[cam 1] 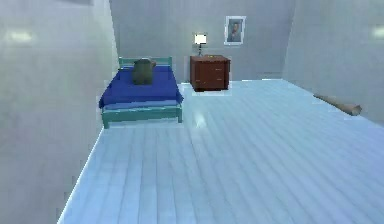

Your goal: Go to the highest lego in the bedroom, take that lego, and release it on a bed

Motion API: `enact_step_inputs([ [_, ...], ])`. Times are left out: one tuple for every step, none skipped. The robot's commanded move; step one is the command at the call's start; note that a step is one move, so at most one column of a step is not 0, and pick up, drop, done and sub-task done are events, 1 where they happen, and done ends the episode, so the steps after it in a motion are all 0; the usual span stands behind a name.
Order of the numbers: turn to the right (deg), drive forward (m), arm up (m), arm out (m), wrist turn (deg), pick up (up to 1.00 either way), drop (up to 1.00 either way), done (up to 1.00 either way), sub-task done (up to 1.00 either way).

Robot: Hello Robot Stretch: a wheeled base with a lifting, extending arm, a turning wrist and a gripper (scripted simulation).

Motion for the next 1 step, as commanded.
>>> enact_step_inputs([
  [45.0, 0.0, 0.0, 0.0, 0.0, 0.0, 0.0, 0.0, 0.0],
])
